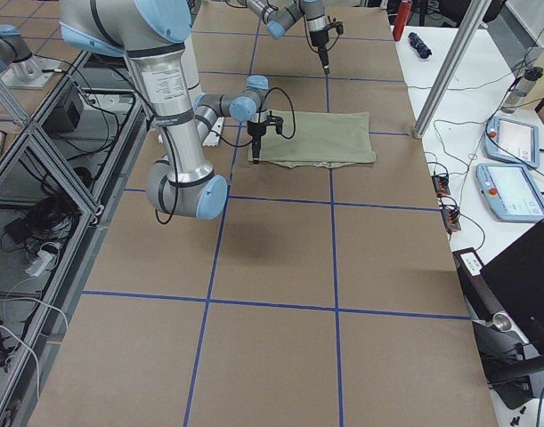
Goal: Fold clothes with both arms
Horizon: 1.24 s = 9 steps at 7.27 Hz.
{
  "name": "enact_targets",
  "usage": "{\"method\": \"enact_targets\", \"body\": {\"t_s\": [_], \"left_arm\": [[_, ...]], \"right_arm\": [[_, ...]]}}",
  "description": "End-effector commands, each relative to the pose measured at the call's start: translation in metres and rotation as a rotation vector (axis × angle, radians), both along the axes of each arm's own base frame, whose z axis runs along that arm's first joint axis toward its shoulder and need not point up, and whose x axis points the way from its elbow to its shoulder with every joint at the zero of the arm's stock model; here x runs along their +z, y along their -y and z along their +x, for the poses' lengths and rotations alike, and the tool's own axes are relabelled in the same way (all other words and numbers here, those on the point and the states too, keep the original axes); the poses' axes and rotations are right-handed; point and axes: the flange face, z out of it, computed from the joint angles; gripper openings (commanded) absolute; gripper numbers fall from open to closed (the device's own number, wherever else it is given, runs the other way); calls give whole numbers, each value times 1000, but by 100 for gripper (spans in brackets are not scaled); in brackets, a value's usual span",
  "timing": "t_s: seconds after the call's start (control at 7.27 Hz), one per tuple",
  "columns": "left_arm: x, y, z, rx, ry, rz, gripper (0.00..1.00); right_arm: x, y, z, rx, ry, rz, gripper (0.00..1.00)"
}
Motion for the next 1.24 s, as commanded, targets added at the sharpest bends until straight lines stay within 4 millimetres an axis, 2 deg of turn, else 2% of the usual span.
{"method": "enact_targets", "body": {"t_s": [0.0,0.14,0.55,0.82,1.1], "left_arm": [[-4,0,1,0,-4,2,100],[-5,-1,2,2,-6,4,100],[-6,-2,4,4,-8,4,100],[-7,-5,8,9,-10,1,100],[-7,-6,9,11,-10,1,100]], "right_arm": [[3,2,6,7,-3,-1,100],[5,2,13,10,-1,-1,100],[7,4,15,14,-3,-1,100],[26,6,23,17,-33,-8,100],[51,22,45,11,-71,0,100]]}}
